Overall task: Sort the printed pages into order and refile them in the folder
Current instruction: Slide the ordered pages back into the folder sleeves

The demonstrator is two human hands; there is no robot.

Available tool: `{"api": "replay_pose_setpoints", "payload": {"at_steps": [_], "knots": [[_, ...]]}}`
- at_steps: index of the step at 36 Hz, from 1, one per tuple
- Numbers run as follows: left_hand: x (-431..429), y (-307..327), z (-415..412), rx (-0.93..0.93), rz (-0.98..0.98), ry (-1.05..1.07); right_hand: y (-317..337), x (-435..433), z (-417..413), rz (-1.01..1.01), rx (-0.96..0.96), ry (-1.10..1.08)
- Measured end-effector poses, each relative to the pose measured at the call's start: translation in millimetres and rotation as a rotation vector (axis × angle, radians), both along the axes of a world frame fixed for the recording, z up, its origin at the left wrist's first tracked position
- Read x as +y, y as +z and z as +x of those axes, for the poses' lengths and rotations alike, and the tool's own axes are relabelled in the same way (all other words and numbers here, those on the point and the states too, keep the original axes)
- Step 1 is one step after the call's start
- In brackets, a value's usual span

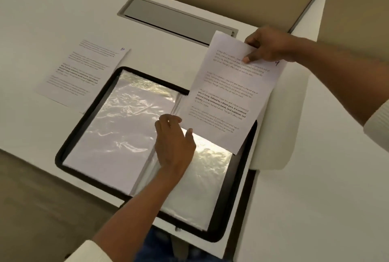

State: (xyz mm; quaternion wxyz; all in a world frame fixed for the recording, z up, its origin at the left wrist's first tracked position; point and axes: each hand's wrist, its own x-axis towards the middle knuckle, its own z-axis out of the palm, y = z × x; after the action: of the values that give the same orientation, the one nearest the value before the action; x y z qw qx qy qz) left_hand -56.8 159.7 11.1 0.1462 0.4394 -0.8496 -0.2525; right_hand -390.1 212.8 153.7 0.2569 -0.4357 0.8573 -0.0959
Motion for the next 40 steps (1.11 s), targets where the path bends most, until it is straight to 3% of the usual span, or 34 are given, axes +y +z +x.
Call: {"api": "replay_pose_setpoints", "payload": {"at_steps": [9, 20, 25, 30, 35, 40], "knots": [[64.1, -32.1, -44.2, -0.137, -0.123, -0.21, 20.3, 3.8, -62.5, -0.047, 0.129, -0.05], [82.8, -26.8, -97.5, -0.354, -0.127, -0.195, 39.9, -3.4, -108.6, -0.047, 0.156, -0.039], [84.9, -23.2, -97.5, -0.292, -0.096, -0.175, 39.1, -4.4, -112.0, -0.046, 0.084, -0.104], [87.8, -26.7, -91.7, -0.097, -0.037, -0.144, 33.9, -3.9, -113.7, -0.032, 0.004, -0.143], [93.8, -16.2, -87.4, 0.069, 0.151, 0.095, 32.1, -1.8, -113.4, -0.018, -0.043, -0.173], [90.0, -7.7, -82.7, 0.145, 0.181, 0.217, 33.7, -1.3, -116.2, -0.028, -0.077, -0.18]]}}
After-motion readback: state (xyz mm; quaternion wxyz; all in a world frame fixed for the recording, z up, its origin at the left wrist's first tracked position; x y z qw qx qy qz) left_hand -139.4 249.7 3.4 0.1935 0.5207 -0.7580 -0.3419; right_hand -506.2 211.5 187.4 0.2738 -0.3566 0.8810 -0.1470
